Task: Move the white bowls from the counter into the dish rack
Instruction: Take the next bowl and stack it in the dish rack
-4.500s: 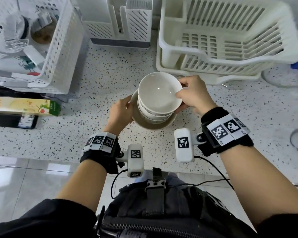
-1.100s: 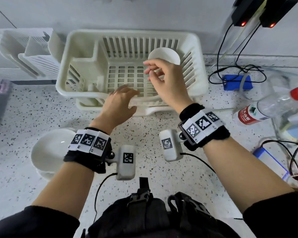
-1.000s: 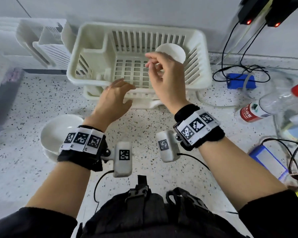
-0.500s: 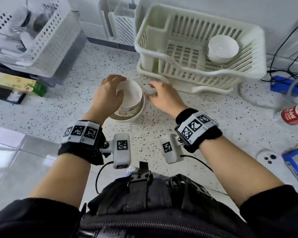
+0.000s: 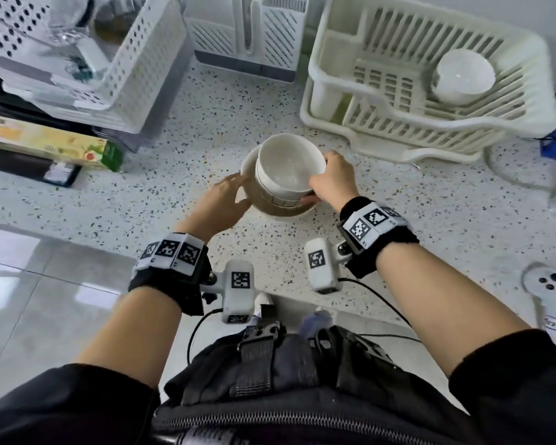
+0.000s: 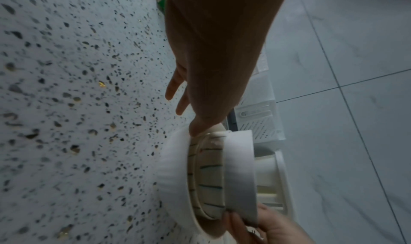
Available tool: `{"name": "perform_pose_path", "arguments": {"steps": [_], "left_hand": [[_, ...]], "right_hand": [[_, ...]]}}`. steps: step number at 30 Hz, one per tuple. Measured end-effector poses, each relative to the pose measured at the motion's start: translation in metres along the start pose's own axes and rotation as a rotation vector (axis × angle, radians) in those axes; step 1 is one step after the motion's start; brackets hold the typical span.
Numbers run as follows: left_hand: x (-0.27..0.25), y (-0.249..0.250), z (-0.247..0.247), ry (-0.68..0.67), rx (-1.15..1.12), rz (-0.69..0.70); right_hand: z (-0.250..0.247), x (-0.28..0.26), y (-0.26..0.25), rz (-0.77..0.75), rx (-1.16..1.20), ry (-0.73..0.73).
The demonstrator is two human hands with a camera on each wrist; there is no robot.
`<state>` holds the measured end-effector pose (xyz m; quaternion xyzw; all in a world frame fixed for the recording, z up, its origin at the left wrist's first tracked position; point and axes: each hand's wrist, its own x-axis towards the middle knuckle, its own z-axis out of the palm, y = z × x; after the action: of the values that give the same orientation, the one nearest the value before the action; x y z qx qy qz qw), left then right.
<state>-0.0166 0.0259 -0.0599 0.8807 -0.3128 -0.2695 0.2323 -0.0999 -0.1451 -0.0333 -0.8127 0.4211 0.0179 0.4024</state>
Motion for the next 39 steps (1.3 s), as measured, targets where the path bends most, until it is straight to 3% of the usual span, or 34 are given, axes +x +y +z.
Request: {"name": "perform_pose_path", "arguments": {"steps": [6, 12, 17, 22, 29, 39], "left_hand": [[0.0, -0.007, -0.001, -0.005, -0.031, 0.023], [0.012, 0.003, -0.019, 0.154, -0.006, 0.042], [0.025, 0.041, -0.037, 0.306, -0.02, 0.088], [0.045, 0.099, -0.03, 0.351, 0.001, 0.219], [0.086, 0.19, 0.015, 0.277, -0.003, 0.368], [0.155, 0.29, 0.067, 0.055, 0.225, 0.394]], "right_hand": [[0.005, 0.001, -0.009, -0.034, -0.038, 0.128], [-0.011, -0.008, -0.014, -0.105, 0.079, 0.14], [-0.048, -0.012, -0.012, -0.141, 0.252, 0.161], [-0.101, -0.01, 0.009, -0.083, 0.498, 0.205], [-0.182, 0.017, 0.063, -0.02, 0.674, 0.356], [-0.281, 0.084, 0.105, -0.013, 0.763, 0.4]]}}
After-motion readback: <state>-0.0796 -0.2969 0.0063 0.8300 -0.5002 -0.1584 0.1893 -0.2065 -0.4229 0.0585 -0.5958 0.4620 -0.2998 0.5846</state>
